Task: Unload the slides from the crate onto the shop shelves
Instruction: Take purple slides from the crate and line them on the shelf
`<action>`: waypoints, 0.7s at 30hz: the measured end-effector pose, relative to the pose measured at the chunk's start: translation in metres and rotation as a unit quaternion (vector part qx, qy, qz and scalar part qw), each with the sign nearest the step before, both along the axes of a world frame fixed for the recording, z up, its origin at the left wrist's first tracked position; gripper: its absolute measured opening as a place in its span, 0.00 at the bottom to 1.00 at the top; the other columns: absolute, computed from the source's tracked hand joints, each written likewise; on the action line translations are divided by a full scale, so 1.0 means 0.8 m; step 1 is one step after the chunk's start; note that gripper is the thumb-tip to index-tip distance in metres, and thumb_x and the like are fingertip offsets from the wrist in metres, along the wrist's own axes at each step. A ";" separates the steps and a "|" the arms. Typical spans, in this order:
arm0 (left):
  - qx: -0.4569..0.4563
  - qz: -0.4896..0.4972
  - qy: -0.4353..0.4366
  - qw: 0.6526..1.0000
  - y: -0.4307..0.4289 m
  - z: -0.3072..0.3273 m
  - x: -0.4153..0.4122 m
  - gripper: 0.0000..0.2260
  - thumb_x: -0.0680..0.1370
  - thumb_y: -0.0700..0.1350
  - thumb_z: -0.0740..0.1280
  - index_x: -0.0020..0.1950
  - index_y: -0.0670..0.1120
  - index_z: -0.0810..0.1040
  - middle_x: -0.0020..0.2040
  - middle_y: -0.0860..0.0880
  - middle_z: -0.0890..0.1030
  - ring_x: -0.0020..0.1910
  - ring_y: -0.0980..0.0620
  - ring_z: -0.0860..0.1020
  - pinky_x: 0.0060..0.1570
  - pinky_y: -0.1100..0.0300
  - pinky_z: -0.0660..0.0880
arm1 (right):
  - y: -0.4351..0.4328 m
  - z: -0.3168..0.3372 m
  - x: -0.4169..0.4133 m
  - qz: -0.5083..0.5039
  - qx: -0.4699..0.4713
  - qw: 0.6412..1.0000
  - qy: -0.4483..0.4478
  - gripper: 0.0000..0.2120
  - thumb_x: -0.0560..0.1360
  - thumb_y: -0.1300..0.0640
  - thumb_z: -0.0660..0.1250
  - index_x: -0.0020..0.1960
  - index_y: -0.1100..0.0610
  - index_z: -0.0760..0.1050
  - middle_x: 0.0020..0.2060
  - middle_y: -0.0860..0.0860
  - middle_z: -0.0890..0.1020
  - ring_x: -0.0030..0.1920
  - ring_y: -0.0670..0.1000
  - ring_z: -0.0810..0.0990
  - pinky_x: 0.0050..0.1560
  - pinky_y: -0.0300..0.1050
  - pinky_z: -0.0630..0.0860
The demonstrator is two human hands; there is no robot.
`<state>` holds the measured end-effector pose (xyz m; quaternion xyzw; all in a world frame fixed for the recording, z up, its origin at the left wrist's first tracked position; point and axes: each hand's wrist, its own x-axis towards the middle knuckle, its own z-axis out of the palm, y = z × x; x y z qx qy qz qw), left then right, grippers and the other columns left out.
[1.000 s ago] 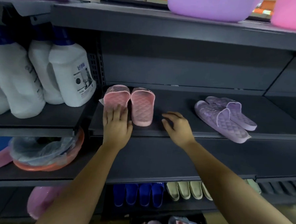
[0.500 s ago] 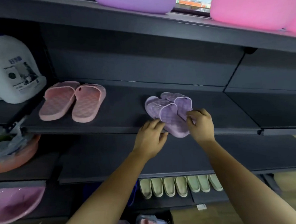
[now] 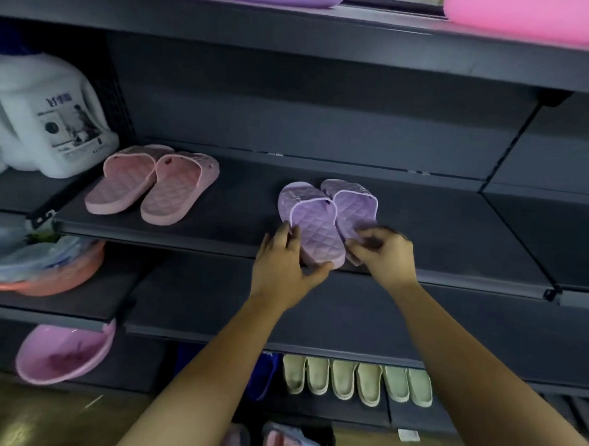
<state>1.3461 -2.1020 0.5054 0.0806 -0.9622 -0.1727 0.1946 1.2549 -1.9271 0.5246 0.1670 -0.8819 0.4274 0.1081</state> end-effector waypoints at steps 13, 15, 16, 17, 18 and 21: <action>0.006 0.038 -0.060 0.997 -0.127 0.008 -0.007 0.42 0.70 0.67 0.52 0.77 0.44 0.57 0.75 0.45 0.65 0.76 0.47 0.58 0.75 0.47 0.52 | -0.103 -0.004 0.002 0.019 0.018 0.999 -0.035 0.20 0.67 0.45 0.76 0.55 0.52 0.81 0.56 0.49 0.75 0.47 0.47 0.78 0.55 0.40 0.75; 0.001 0.034 -0.050 0.998 -0.129 0.010 -0.008 0.44 0.68 0.70 0.53 0.76 0.44 0.59 0.74 0.44 0.66 0.75 0.47 0.61 0.74 0.48 0.55 | -0.109 -0.005 0.005 0.006 0.025 0.999 -0.029 0.21 0.67 0.45 0.76 0.56 0.53 0.81 0.57 0.49 0.74 0.47 0.47 0.78 0.55 0.42 0.76; -0.002 0.034 -0.043 0.998 -0.130 0.009 -0.009 0.44 0.68 0.70 0.55 0.76 0.43 0.61 0.73 0.43 0.68 0.74 0.46 0.63 0.73 0.48 0.57 | -0.111 -0.006 0.006 0.003 0.022 0.999 -0.030 0.21 0.67 0.46 0.76 0.56 0.54 0.81 0.57 0.50 0.75 0.47 0.48 0.79 0.55 0.43 0.77; -0.008 0.035 -0.037 0.999 -0.131 0.008 -0.011 0.44 0.68 0.70 0.56 0.75 0.42 0.63 0.71 0.43 0.70 0.72 0.45 0.66 0.72 0.48 0.59 | -0.111 -0.006 0.006 0.000 0.019 0.999 -0.031 0.21 0.66 0.45 0.76 0.56 0.54 0.81 0.56 0.51 0.76 0.47 0.49 0.80 0.56 0.44 0.77; -0.013 0.037 -0.034 0.999 -0.134 0.006 -0.013 0.44 0.67 0.70 0.56 0.74 0.42 0.64 0.69 0.42 0.72 0.70 0.45 0.68 0.71 0.47 0.61 | -0.111 -0.007 0.005 -0.003 0.018 0.999 -0.031 0.21 0.66 0.45 0.77 0.55 0.54 0.82 0.55 0.51 0.76 0.46 0.50 0.81 0.55 0.45 0.78; -0.020 0.044 -0.029 0.998 -0.146 0.005 -0.016 0.42 0.67 0.69 0.59 0.73 0.43 0.65 0.65 0.43 0.76 0.65 0.45 0.72 0.69 0.47 0.64 | -0.110 -0.006 0.006 -0.010 0.029 0.999 -0.029 0.18 0.65 0.48 0.78 0.51 0.55 0.83 0.53 0.53 0.78 0.47 0.50 0.81 0.54 0.45 0.78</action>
